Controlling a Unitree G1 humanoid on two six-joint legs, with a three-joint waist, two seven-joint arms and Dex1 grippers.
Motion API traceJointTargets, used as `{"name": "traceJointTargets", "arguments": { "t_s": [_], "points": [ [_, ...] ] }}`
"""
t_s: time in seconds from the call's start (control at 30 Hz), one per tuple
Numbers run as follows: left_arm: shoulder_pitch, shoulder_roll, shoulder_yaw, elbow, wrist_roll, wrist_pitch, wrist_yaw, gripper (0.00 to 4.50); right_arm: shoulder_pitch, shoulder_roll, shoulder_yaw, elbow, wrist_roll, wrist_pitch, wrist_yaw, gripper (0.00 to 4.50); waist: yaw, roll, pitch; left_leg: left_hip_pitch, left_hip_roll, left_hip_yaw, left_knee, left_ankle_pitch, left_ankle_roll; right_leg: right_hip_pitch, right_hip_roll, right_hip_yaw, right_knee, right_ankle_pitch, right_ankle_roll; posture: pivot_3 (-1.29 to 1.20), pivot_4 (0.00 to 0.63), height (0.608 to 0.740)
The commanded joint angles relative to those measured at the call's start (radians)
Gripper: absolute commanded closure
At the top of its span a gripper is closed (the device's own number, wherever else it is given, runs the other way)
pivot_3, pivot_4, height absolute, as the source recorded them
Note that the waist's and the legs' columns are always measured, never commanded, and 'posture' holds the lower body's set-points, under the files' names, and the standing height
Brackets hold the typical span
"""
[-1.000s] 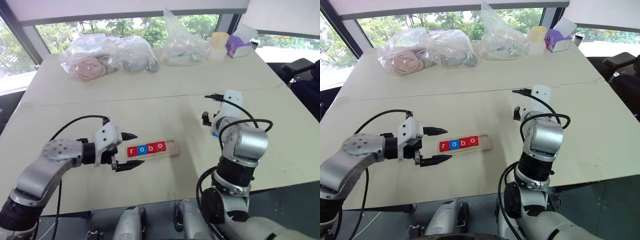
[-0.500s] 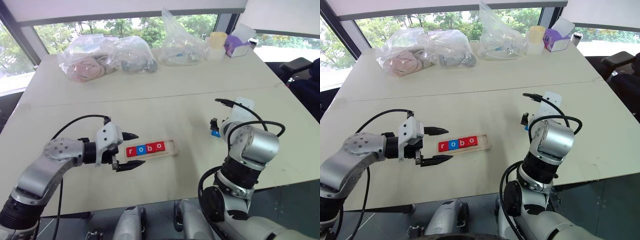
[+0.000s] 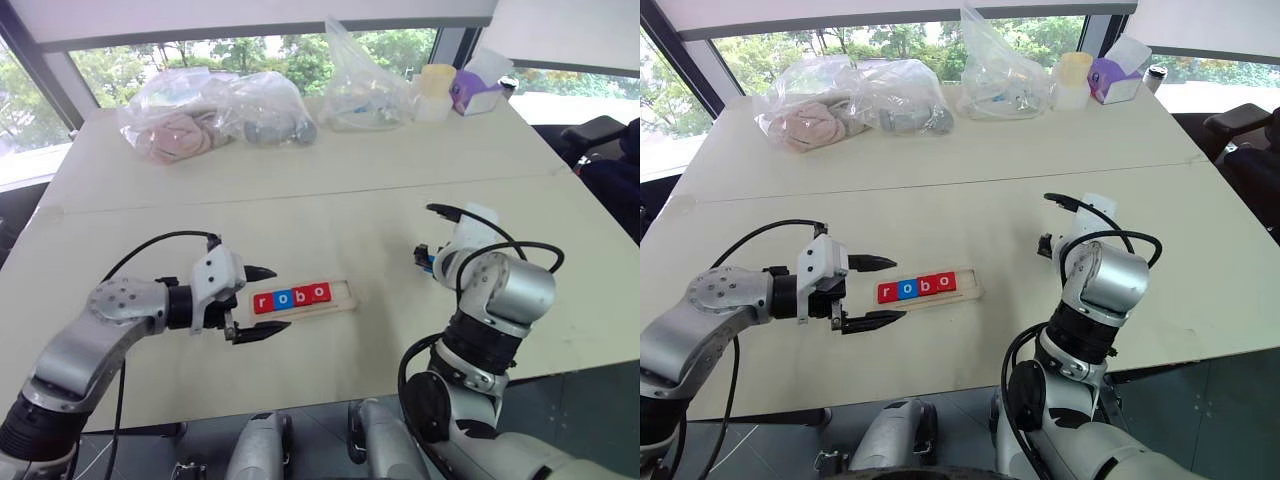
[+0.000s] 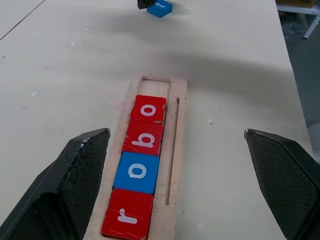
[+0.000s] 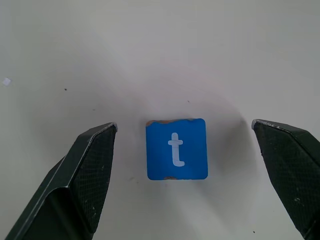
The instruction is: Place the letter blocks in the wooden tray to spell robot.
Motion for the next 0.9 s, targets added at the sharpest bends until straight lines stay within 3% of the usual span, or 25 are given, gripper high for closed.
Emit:
{"name": "traceJointTargets", "arguments": {
  "t_s": [0.03, 0.8, 0.9],
  "points": [
    [0.003, 0.008, 0.021, -0.036, -0.007, -0.001, 0.004, 0.00, 0.006, 0.192, -0.032, -0.009, 0.017, 0.007, -0.012, 0.07, 0.000, 0.000, 0.000, 0.000, 0.000, 0.000, 0.000, 0.000, 0.000, 0.000, 0.000, 0.000, 0.000, 0.000, 0.000, 0.00, 0.150, 0.740],
    [0.023, 0.006, 0.022, -0.039, 0.000, -0.012, 0.015, 0.00, 0.091, 0.146, 0.101, 0.080, 0.127, 0.007, 0.039, 0.07, -0.028, -0.003, -0.002, 0.001, 0.001, -0.001, 0.000, 0.000, 0.000, 0.001, 0.002, 0.000, 0.000, 0.000, 0.000, 0.00, 0.150, 0.740],
    [0.025, 0.007, 0.023, -0.040, 0.000, -0.012, 0.016, 0.00, 0.102, 0.116, 0.130, 0.102, 0.145, 0.007, 0.054, 0.86, -0.028, -0.005, -0.003, 0.002, 0.001, -0.001, 0.000, 0.000, 0.000, 0.001, 0.002, 0.000, 0.000, 0.000, -0.001, 0.00, 0.150, 0.740]
  ]
}}
